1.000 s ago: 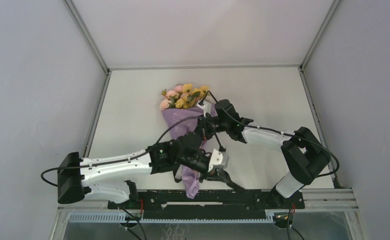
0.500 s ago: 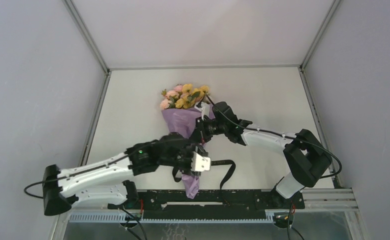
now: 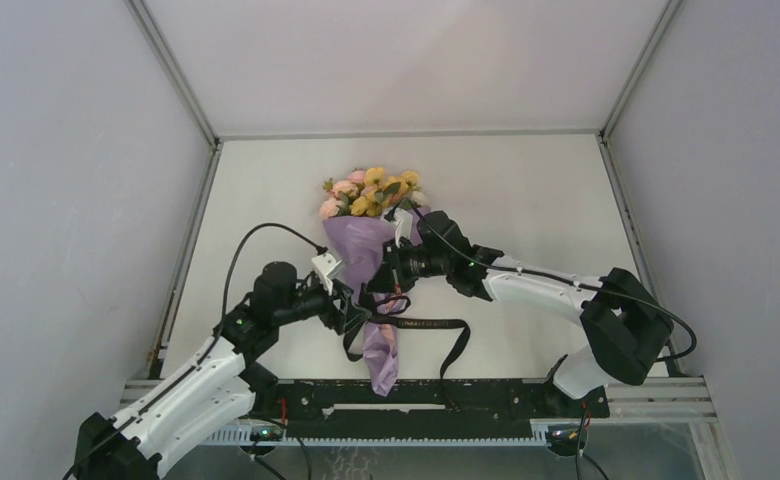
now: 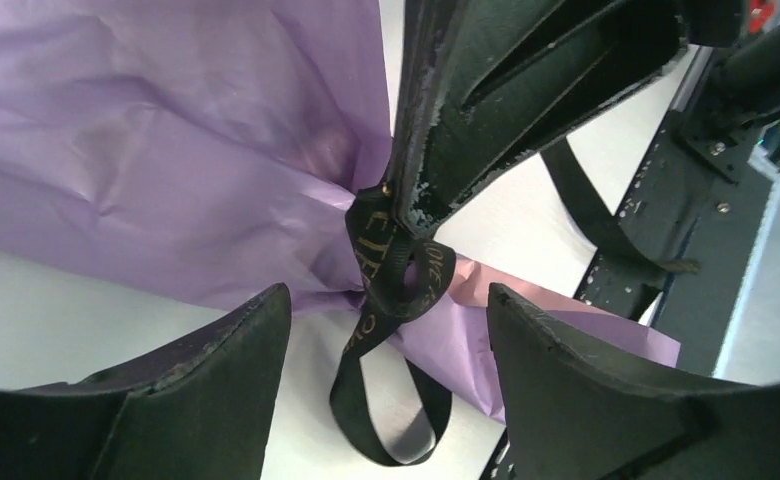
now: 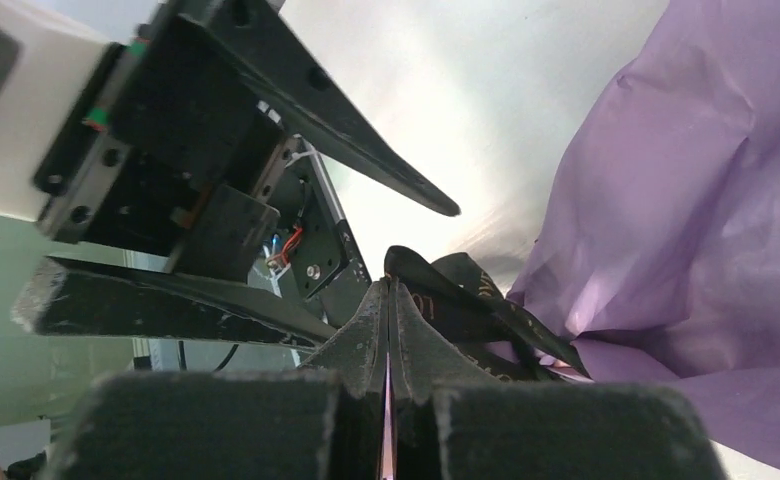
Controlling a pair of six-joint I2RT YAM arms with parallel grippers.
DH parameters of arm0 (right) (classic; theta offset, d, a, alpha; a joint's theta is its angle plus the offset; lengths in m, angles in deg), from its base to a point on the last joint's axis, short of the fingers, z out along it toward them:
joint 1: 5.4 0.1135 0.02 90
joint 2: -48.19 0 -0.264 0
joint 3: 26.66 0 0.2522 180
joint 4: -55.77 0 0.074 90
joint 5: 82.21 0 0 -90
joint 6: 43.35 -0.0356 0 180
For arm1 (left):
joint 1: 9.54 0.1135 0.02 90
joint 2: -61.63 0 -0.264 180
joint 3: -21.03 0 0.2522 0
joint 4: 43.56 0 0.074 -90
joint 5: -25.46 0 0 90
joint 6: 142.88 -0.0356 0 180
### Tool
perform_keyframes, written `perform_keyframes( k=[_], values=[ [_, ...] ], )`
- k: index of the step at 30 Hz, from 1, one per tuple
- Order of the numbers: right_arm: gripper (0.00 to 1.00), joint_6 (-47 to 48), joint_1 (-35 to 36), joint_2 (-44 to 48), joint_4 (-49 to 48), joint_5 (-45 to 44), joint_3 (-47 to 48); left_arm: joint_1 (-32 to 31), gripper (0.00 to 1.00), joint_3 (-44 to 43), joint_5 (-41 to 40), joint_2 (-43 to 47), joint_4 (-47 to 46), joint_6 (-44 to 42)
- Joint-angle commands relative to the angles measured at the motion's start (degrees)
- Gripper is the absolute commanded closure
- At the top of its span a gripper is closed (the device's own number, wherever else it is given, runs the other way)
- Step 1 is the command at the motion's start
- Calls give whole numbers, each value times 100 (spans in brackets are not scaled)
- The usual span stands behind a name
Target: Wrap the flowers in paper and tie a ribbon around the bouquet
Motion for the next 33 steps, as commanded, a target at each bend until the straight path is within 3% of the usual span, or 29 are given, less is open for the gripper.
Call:
perform_keyframes(
  k=[1, 4, 11, 15, 19, 22, 24, 26, 29, 33],
  values=[
    [100, -50, 77, 206, -258, -41, 14, 37, 24, 447, 183, -74, -1736, 1201],
    [100, -127, 114, 183, -294, -9, 14, 33, 36, 614, -25, -259, -2072, 1336],
    [100, -301, 124, 116, -471, 38, 14, 25, 63, 794, 448, -684, -2565, 1176],
    [100, -330, 120, -5, -540, 193, 13, 32, 98, 805, 585, -734, -2652, 1134],
    [73, -98, -90, 220, 129, 46, 3, 39, 100, 819, 497, -762, -2531, 1138],
    [56, 150, -301, 549, 1100, -778, -44, 53, 100, 887, 334, -820, -2573, 1166],
    [53, 211, -358, 608, 1442, -1341, -206, 58, 100, 898, 303, -882, -2624, 1169],
    [53, 207, -366, 481, 1415, -1280, -333, 64, 100, 914, 284, -932, -2636, 1174],
    [60, 503, -8, 421, 984, -1098, -374, 82, 100, 909, 236, -948, -2629, 1185],
    [60, 1132, 663, 352, 173, -1301, -551, 114, 100, 933, 222, -964, -2670, 1204]
  ],
)
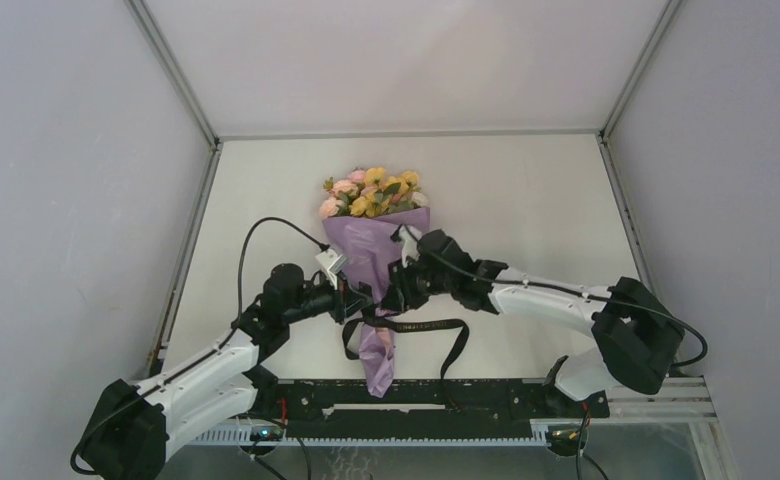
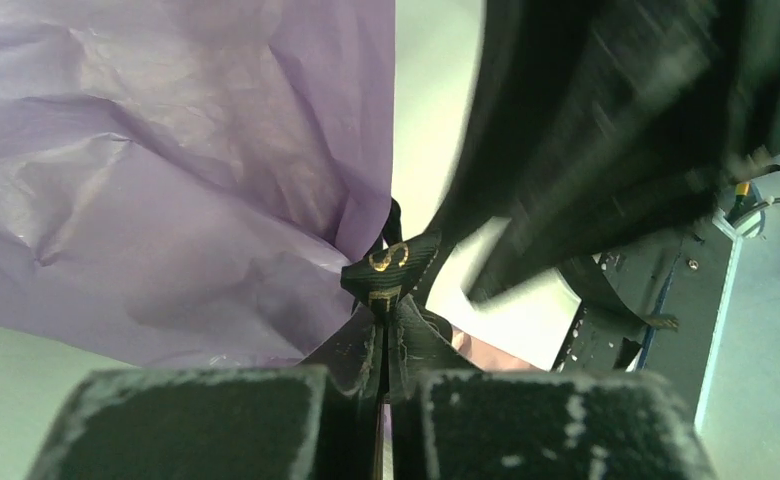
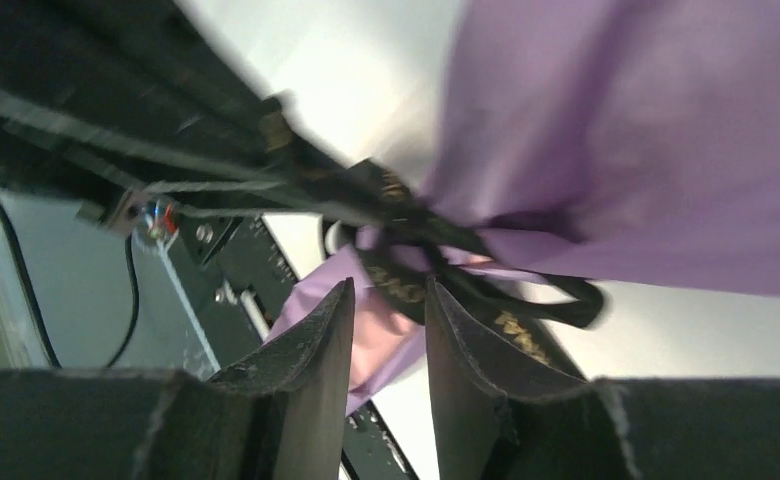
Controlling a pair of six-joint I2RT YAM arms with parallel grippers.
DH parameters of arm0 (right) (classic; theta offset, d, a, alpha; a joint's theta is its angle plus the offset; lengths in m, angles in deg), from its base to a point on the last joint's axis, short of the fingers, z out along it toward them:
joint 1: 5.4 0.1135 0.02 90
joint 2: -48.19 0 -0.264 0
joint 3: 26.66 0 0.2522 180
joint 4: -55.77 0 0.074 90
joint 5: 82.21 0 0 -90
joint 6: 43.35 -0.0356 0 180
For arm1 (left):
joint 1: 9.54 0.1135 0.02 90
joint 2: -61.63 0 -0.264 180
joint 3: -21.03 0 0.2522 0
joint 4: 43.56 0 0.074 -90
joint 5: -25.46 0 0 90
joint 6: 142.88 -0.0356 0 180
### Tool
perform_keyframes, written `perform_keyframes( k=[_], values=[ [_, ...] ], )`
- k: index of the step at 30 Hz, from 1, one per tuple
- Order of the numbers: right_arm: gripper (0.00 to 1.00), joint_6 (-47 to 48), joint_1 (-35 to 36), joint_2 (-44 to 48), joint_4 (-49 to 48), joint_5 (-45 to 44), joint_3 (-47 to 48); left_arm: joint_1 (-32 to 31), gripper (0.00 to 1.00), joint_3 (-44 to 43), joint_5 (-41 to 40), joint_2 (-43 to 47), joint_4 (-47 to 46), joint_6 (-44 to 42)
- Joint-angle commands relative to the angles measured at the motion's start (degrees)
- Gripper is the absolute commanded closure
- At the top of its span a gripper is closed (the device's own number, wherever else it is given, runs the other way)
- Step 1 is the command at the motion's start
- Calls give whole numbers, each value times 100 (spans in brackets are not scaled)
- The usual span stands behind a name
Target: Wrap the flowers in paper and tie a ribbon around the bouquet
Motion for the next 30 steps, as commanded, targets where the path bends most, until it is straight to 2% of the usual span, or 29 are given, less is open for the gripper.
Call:
perform_keyframes(
  k=[1, 11, 15, 19, 23, 25, 27, 30],
  values=[
    [59, 698, 545, -114, -1053, -105, -152, 73, 100, 100, -68, -26, -346, 49],
    [54, 744, 607, -894, -1666, 66, -193, 108, 100, 102, -46, -47, -342, 48],
    [61, 723, 612, -1014, -1768, 210, -227, 116, 100, 102, -62, -54, -330, 55],
    [62, 658, 614, -950, -2014, 527, -453, 147, 100, 105, -57, -71, -334, 59],
    [84, 632, 608, -950, -1946, 636, -496, 160, 100, 109, -55, -72, -342, 63],
    [91, 602, 594, -921, -1923, 681, -528, 169, 100, 114, -51, -78, -343, 57],
    [94, 559, 556, -805, -1922, 696, -597, 178, 100, 123, -51, -91, -336, 19],
    [91, 471, 481, -555, -1847, 670, -770, 187, 100, 148, -70, -123, -348, -47]
  ],
)
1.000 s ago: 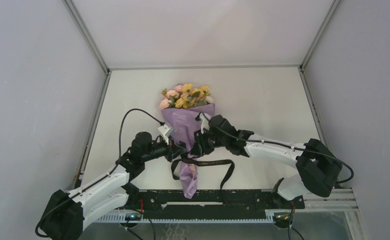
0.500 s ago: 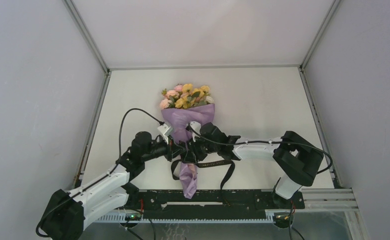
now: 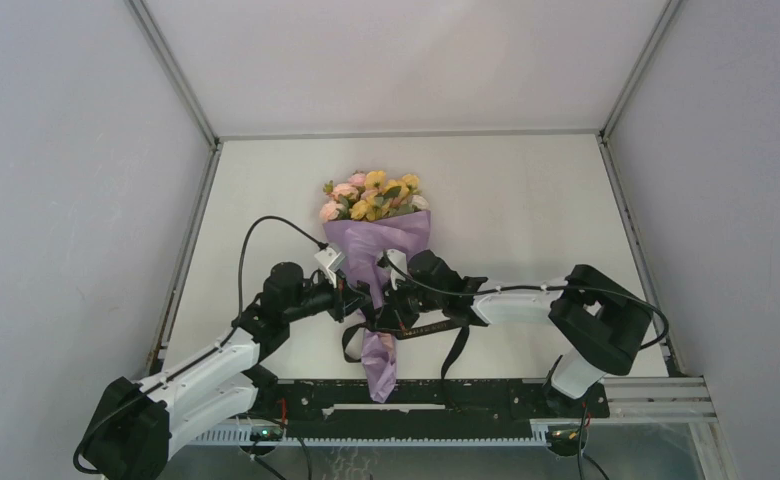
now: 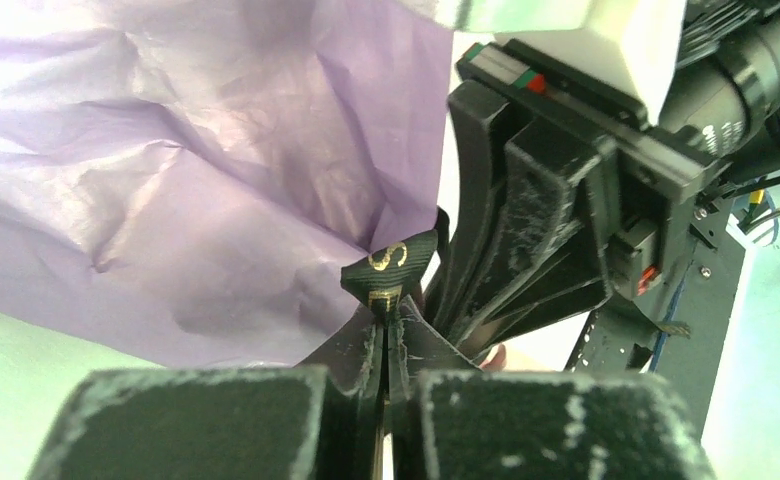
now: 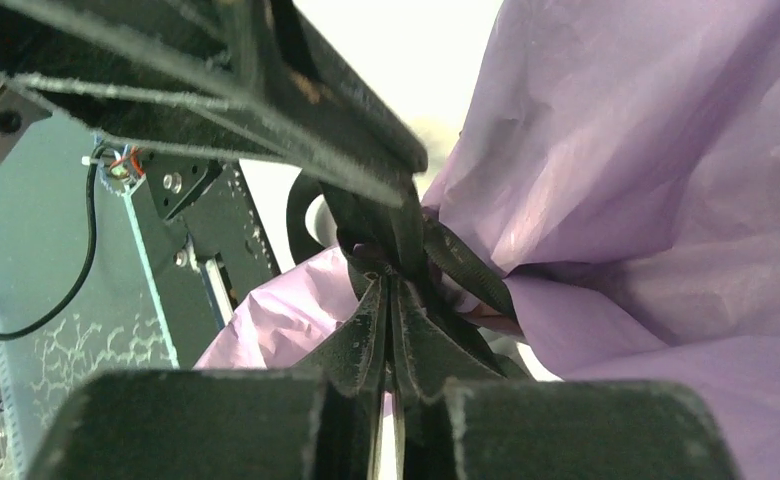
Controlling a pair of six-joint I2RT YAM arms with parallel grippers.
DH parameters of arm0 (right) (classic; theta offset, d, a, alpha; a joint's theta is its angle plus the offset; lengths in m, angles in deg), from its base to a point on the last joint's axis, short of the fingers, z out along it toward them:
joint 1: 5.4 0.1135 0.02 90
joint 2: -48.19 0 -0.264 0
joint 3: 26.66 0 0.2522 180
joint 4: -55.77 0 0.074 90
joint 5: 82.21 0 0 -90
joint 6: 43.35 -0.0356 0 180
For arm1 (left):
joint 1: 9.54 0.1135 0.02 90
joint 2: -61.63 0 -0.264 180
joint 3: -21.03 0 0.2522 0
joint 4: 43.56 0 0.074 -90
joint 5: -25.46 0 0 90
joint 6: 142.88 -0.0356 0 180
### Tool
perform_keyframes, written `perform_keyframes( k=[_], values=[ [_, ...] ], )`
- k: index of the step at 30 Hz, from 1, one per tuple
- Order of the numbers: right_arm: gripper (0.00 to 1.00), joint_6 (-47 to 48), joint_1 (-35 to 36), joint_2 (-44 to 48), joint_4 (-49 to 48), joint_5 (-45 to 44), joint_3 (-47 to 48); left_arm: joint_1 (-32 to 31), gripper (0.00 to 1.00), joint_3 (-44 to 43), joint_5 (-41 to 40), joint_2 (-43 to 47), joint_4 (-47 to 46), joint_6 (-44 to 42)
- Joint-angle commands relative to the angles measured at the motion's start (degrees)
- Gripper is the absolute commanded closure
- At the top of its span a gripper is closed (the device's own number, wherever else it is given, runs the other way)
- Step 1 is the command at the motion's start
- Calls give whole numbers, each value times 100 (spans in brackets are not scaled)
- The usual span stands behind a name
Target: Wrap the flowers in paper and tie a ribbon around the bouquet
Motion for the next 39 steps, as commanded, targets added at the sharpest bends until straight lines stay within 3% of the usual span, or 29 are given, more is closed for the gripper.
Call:
perform_keyframes(
  k=[1, 13, 20, 23, 25, 33, 39],
  values=[
    [90, -115, -91, 517, -55, 130, -293, 70, 100, 151, -19, -48, -320, -52],
    [80, -315, -96, 808, -193, 17, -622, 70, 100, 170, 36, -71, -341, -132],
    [89, -366, -2, 899, -197, 31, -620, 71, 100, 183, 51, -80, -349, -149],
    [79, -352, 13, 1058, -100, -87, -620, 71, 100, 194, 51, -84, -357, -150],
    [78, -327, 5, 1089, -83, -106, -620, 75, 100, 194, 56, -84, -360, -150],
    [100, -387, -20, 1167, 134, -22, -620, 73, 100, 209, 43, -75, -362, -167],
    [100, -685, -367, 1585, 304, 14, -950, 71, 100, 231, -77, -113, -331, -158]
  ],
)
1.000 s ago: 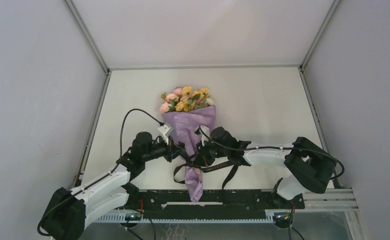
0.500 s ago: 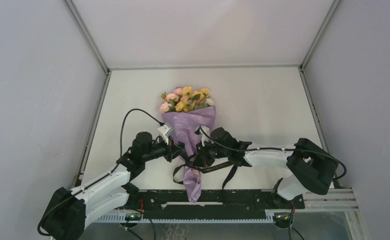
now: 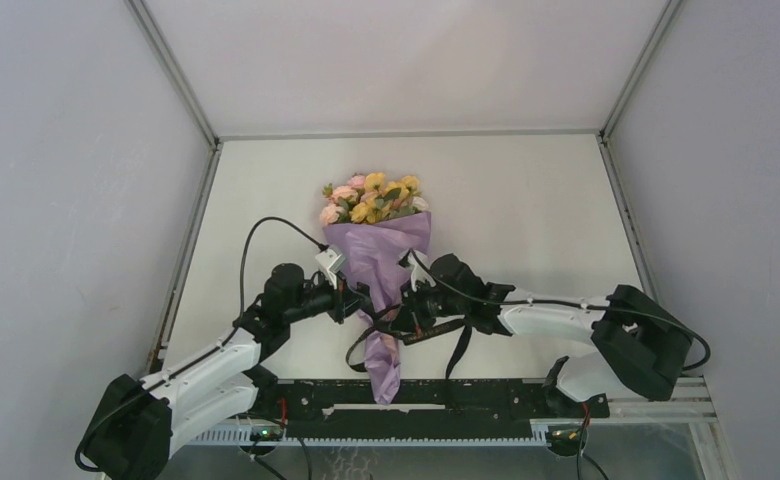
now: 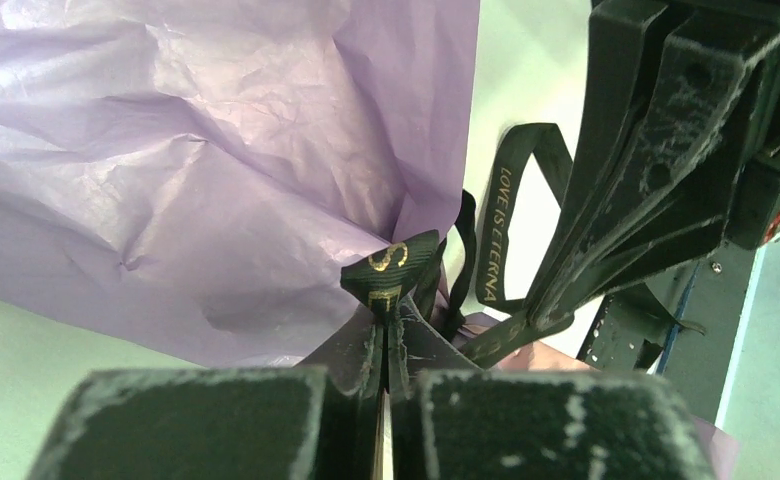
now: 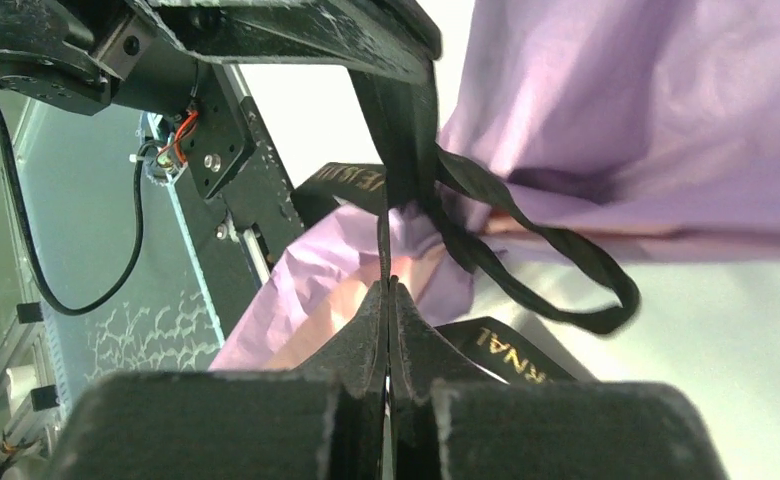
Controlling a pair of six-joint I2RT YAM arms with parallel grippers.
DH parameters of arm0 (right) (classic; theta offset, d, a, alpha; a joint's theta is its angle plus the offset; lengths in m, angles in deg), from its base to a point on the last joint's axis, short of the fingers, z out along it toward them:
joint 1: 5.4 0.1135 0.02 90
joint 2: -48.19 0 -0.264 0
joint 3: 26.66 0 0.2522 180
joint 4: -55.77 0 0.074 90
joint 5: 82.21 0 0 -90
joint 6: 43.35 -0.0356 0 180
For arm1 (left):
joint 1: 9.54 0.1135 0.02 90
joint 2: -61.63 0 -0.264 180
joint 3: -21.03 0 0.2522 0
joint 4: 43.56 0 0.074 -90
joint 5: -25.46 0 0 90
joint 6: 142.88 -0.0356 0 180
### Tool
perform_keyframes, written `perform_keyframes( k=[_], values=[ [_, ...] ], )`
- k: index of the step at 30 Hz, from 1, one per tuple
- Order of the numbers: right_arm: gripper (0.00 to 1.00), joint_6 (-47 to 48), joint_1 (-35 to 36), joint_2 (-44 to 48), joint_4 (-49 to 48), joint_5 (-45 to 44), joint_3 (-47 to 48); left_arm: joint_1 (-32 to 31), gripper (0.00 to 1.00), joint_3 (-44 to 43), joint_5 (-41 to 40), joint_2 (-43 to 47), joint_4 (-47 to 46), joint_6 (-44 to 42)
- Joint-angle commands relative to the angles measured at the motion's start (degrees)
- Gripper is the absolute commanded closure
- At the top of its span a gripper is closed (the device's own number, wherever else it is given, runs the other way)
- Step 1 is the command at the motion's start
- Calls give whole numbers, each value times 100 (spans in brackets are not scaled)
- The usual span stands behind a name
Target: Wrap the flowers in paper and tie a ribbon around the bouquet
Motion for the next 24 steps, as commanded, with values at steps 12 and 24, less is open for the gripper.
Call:
perform_keyframes(
  k=[12, 24],
  values=[
    [100, -670, -280, 349, -681, -43, -539, 44, 89, 39, -820, -158, 293, 134],
    [100, -797, -91, 195, -773, -170, -498, 166, 33, -1138, -2483, 311, 3326, 1206]
  ],
)
